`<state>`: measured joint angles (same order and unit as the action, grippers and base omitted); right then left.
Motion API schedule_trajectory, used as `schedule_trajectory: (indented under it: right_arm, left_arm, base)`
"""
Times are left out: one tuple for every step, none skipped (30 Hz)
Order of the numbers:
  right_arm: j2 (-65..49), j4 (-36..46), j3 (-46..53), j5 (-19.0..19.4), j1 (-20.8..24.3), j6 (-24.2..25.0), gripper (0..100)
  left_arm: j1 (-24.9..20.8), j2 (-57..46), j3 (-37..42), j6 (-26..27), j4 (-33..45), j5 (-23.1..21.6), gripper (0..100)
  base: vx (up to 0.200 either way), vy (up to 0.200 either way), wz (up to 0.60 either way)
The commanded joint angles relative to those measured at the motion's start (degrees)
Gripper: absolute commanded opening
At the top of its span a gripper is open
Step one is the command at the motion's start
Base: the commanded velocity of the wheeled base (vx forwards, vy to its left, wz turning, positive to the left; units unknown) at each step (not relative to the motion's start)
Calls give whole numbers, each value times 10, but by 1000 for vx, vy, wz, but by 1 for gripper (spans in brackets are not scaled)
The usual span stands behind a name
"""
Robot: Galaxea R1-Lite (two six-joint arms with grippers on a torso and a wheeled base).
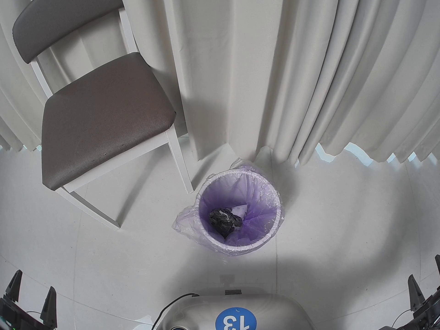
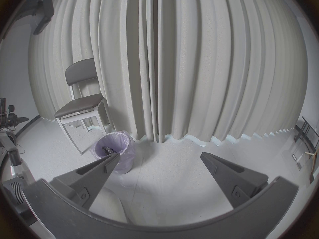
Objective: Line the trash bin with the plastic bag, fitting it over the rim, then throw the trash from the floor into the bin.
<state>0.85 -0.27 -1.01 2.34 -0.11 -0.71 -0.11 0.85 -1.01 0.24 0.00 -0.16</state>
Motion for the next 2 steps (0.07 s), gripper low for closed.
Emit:
schedule_trajectory:
  right_arm:
    - [-9,-1,9,0,0,1,100]
    - [-9,-1,9,-1,0,1,100]
  left_arm:
    - [0,-8,10,0,0,0,100]
    - [0,-8,10,-1,0,0,100]
  base:
    - [0,0,0]
    - [0,0,0]
